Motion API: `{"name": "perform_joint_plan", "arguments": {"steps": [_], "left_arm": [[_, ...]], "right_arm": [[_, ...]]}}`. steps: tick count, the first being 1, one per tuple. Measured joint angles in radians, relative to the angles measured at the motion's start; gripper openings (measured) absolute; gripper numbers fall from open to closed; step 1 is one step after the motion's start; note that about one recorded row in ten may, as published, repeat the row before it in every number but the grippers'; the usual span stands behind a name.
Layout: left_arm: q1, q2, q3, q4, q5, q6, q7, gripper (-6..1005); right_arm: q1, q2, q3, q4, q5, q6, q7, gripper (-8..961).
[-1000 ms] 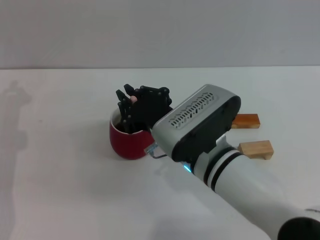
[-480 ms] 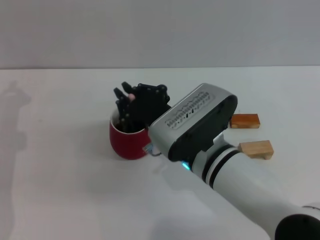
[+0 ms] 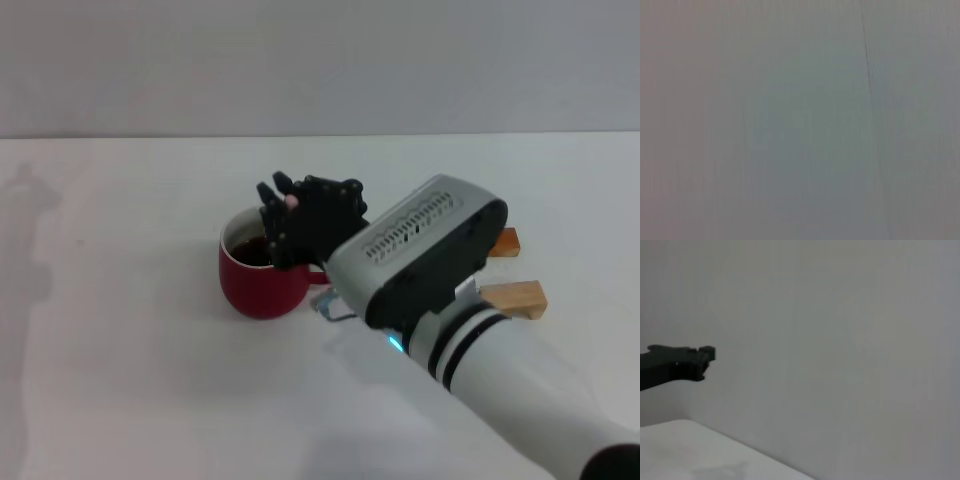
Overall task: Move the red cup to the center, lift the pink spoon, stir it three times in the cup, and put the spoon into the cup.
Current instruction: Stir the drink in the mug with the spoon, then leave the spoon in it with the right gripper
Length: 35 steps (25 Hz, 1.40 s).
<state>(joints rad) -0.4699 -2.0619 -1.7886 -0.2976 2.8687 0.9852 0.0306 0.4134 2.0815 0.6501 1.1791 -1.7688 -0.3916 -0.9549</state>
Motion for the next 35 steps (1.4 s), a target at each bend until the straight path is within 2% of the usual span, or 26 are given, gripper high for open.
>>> {"name": "perform_joint_plan", "arguments": {"steps": [4,8,11,18,23,28,35], "left_arm": [[0.001,0.0,0.0,-0.001,0.0,0.001,0.0,73],[0.003,0.0,0.0,-0.003,0.0,0.004,0.0,74],[0.004,0.0,0.0,-0.003,0.0,0.005,0.0,74],[0.004,0.0,0.0,-0.006,0.0,0.006,-0.001,75],[-0.001,0.0,0.0,-0.003,0.0,0.005,-0.001,75],[-0.003,0.0,0.0,-0.001,0.0,0.002,-0.002,76],[-0.004,0.0,-0.001,0.0,0.0,0.0,-0.002,76]], "right_arm": [[-0.026,0.0,-0.005,0.031,-0.003,0.026,-0.008,133],[-0.016,0.003,-0.011,0.029,0.001,0.05,-0.008,133],[0.014,0.007,-0.016,0.003,0.005,0.054,0.0,133],[0.138,0.009,-0.037,-0.092,0.095,0.035,0.017,134],[0.167,0.01,-0.017,-0.112,0.097,0.018,0.018,134],[0.159,0.007,0.005,-0.113,0.097,0.015,0.012,134],[0.1,0.0,0.005,-0.083,0.093,0.025,0.005,135]]}}
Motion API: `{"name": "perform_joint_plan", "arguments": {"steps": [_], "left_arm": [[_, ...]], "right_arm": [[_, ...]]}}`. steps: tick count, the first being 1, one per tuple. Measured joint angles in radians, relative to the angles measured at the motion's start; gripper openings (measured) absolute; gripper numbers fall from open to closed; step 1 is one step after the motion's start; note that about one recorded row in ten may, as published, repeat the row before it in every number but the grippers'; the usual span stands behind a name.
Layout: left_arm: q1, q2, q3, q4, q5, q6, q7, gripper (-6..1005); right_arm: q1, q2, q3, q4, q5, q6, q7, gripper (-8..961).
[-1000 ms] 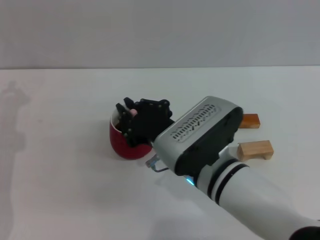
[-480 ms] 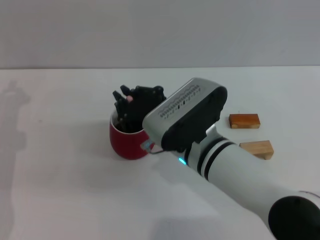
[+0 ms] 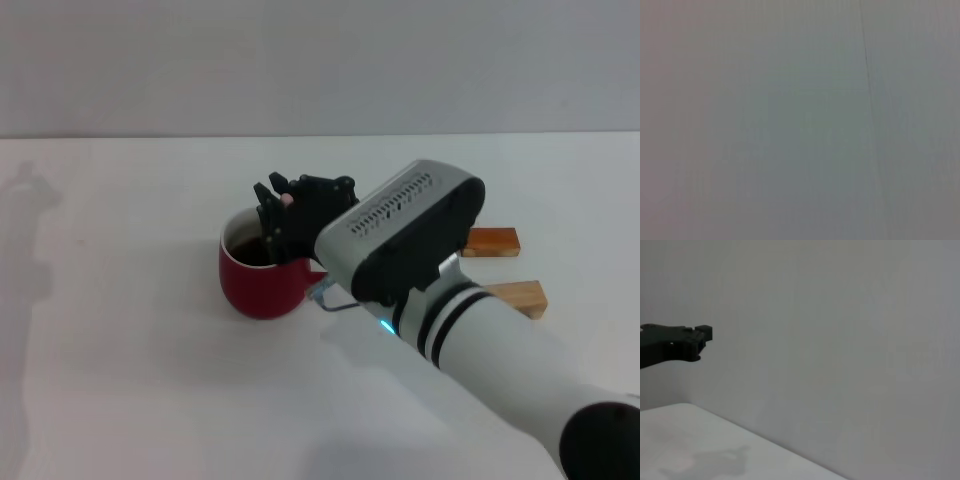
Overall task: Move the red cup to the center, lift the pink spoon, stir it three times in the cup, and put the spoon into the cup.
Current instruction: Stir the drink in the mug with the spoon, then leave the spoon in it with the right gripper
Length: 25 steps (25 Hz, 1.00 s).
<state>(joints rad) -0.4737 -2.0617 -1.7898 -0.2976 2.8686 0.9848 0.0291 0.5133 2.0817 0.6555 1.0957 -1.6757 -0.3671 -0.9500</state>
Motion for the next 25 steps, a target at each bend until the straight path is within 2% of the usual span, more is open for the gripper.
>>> {"name": "perform_joint_plan", "arguments": {"steps": [4,10,19,25], "left_arm": [[0.0,0.001,-0.003,0.0,0.0,0.0,0.0,77],[0.001,0.001,-0.002,-0.003,0.0,0.001,0.0,77],[-0.001,0.002,0.001,-0.004,0.0,0.003,0.0,78],[-0.002,0.001,0.001,-0.007,0.0,0.001,0.0,79]], "right_arm": [[-0.04,0.0,-0.007,0.047,-0.005,0.015,-0.025,135],[-0.042,0.004,-0.02,0.066,-0.003,0.037,-0.034,135],[0.09,0.009,-0.006,-0.035,0.061,0.031,-0.021,136],[0.101,0.005,0.029,-0.058,0.071,0.03,-0.022,136]]}}
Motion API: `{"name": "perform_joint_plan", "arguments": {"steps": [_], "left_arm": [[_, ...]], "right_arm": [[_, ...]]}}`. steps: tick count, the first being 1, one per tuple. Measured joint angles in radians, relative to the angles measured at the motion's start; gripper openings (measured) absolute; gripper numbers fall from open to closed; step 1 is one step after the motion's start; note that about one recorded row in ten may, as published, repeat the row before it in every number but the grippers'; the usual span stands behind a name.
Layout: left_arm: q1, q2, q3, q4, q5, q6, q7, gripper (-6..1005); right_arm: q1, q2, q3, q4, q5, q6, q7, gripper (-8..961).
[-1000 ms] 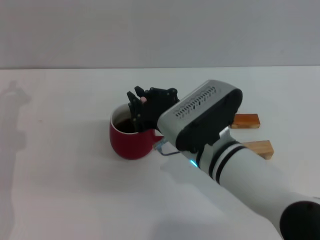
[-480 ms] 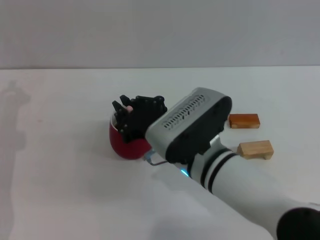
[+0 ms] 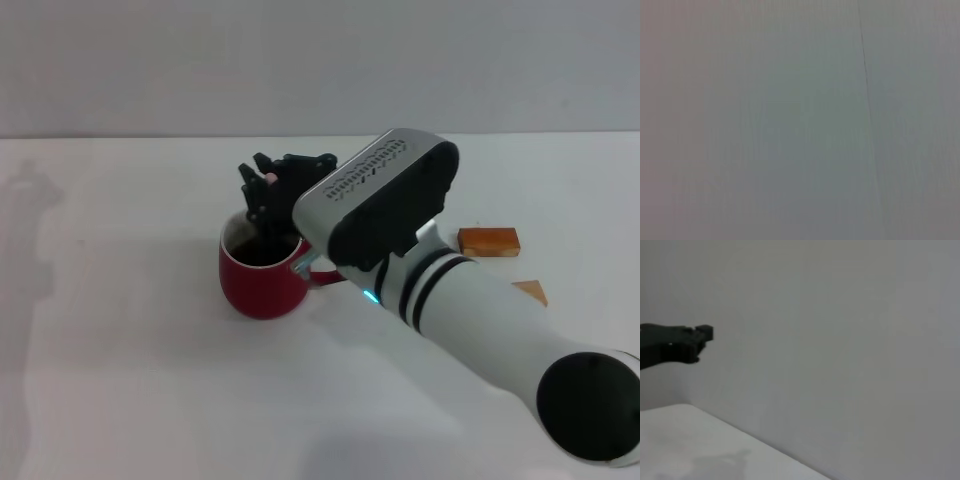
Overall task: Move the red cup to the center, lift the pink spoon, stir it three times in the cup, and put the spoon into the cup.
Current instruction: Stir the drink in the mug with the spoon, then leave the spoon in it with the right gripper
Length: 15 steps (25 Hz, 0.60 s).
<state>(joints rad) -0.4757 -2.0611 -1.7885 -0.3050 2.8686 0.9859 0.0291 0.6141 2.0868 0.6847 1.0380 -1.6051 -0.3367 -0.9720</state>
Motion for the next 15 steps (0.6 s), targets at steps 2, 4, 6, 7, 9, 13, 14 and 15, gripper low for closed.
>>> {"name": "perform_joint_plan", "arguments": {"steps": [2,4,6,7,9,13,14,15], "left_arm": [[0.0,0.0,0.0,0.0,0.0,-0.001,0.0,79],[0.0,0.001,0.0,0.0,0.0,-0.001,0.0,79],[0.0,0.001,0.0,0.0,0.0,-0.001,0.0,79],[0.0,0.001,-0.001,0.0,0.0,-0.001,0.0,80],[0.0,0.001,-0.002,0.0,0.0,-0.001,0.0,80],[0.0,0.001,-0.002,0.0,0.0,-0.001,0.0,80],[0.0,0.001,-0.002,0.0,0.0,-0.001,0.0,80],[0.0,0.001,-0.001,0.0,0.0,-0.001,0.0,80]], "right_arm": [[-0.017,-0.002,0.002,0.009,-0.001,0.004,-0.002,136],[-0.04,-0.003,0.001,0.023,-0.006,0.005,-0.005,136],[-0.065,-0.004,-0.003,0.04,-0.008,0.006,-0.011,137],[-0.077,-0.005,-0.005,0.05,-0.009,0.006,-0.014,137],[-0.096,-0.006,-0.009,0.072,-0.011,0.007,-0.016,137],[-0.121,-0.006,-0.014,0.106,-0.036,0.019,-0.016,137],[-0.121,-0.005,-0.015,0.109,-0.04,0.023,-0.016,137],[-0.115,-0.002,-0.017,0.111,-0.042,0.028,-0.017,137]]}}
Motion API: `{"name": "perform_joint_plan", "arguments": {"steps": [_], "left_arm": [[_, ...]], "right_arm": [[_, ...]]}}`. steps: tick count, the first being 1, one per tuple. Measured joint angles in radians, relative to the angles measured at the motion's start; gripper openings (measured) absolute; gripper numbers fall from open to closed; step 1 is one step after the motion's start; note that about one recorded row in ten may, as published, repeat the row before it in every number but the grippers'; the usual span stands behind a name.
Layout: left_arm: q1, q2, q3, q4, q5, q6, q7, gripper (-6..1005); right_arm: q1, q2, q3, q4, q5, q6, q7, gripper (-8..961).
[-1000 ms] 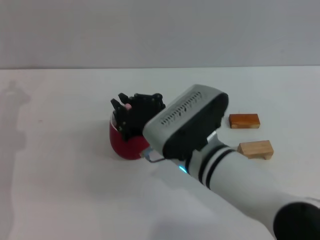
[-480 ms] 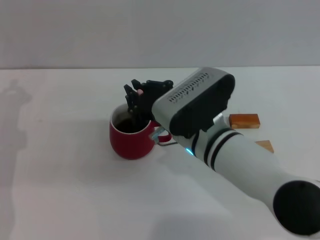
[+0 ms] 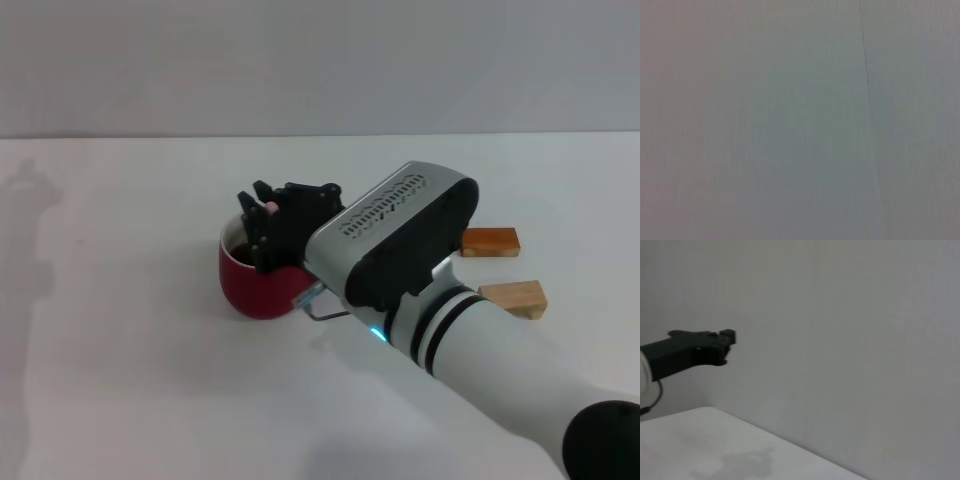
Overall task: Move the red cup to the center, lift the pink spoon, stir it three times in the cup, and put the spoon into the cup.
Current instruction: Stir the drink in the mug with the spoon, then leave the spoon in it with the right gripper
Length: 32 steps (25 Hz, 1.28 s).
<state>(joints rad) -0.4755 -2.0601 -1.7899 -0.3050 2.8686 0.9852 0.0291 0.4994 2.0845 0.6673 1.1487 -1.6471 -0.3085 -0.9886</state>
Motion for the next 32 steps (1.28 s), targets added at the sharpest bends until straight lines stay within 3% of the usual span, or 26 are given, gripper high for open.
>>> {"name": "perform_joint_plan", "arguments": {"steps": [9,32], "left_arm": [[0.0,0.0,-0.001,-0.003,0.0,0.003,0.0,81],[-0.002,0.002,-0.006,0.003,0.0,0.004,0.0,83]], "right_arm": [[0.094,0.006,0.005,-0.093,0.036,0.001,0.011,138],[0.091,0.003,0.0,-0.088,0.043,0.035,0.013,139]]}}
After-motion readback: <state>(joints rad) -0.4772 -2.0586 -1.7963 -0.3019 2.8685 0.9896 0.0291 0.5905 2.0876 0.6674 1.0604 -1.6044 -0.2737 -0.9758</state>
